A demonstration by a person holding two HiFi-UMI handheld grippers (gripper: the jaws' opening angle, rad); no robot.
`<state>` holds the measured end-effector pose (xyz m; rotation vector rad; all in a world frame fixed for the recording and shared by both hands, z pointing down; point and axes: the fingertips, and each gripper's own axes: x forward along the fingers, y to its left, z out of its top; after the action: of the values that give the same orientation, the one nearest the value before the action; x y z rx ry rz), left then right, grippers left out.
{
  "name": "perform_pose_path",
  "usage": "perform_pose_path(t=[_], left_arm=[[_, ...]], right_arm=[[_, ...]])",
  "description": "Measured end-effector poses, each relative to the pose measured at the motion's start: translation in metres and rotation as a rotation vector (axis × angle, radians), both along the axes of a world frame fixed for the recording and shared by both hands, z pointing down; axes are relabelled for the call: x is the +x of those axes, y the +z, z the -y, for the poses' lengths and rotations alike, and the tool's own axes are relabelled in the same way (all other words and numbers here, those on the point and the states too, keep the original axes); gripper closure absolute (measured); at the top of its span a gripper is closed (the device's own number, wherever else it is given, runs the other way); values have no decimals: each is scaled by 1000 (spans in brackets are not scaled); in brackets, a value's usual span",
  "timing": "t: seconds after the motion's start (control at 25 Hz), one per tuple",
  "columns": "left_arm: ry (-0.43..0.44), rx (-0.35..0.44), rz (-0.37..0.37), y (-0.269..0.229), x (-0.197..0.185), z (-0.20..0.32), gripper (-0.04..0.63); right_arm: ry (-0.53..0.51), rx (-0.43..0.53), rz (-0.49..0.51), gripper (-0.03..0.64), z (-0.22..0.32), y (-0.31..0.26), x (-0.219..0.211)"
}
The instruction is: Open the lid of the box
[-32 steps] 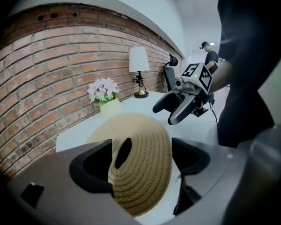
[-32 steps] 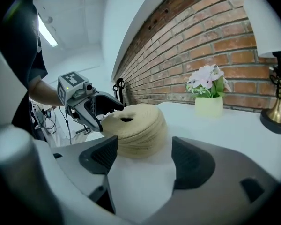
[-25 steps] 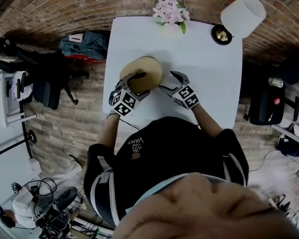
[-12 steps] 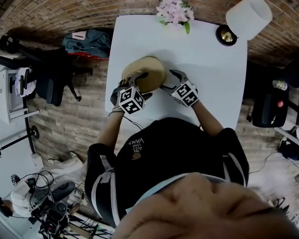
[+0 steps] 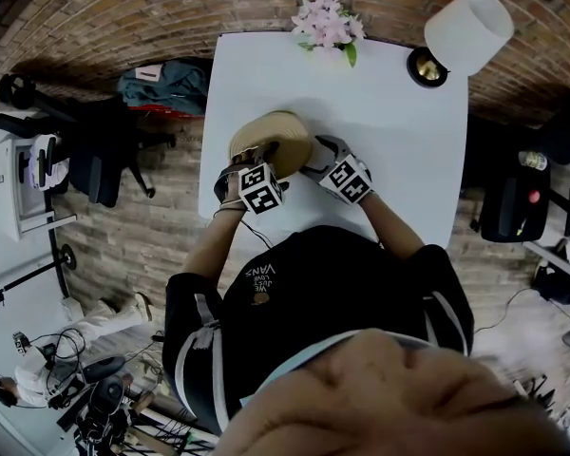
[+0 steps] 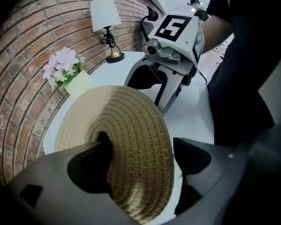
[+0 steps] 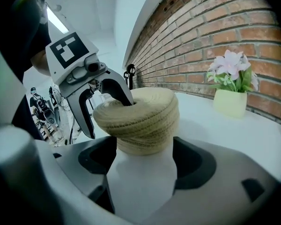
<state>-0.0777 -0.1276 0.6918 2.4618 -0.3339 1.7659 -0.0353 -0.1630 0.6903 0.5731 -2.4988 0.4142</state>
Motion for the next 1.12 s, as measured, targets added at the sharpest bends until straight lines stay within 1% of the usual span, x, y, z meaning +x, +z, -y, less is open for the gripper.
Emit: perform_pose_path(t=[0.16,0.24,0.36,0.4,0.48,0.56,0.68,1.12], left_arm=[[-19,-19,23,8,-1,1,189],[-27,-7,21,11,-1,3,189],[-20,30,13,11,-2,7,194],[-18,36,9,11,-2,8,207],[-13,37,-4,8,-1,8,209],[-10,33,-21,5,1,7,210],[-14,33,-48,4,2,7,212],[-52,81,-169,-15,4,12,222]], right_arm=[[-54,54,-30,275,-3,-3,-8],[-75,75,-45,275,-3,-3,-9],[-79,98,-54,275,1,-2,-9],[-75,114,-61,275,4,-3,-9],[-66,134,-73,278,8,-2,-8],[-60,134,-82,283,8,-1,-7],[-56,131,-102,316,10,2,-4],[-43,99,-98,318,11,7,-3]])
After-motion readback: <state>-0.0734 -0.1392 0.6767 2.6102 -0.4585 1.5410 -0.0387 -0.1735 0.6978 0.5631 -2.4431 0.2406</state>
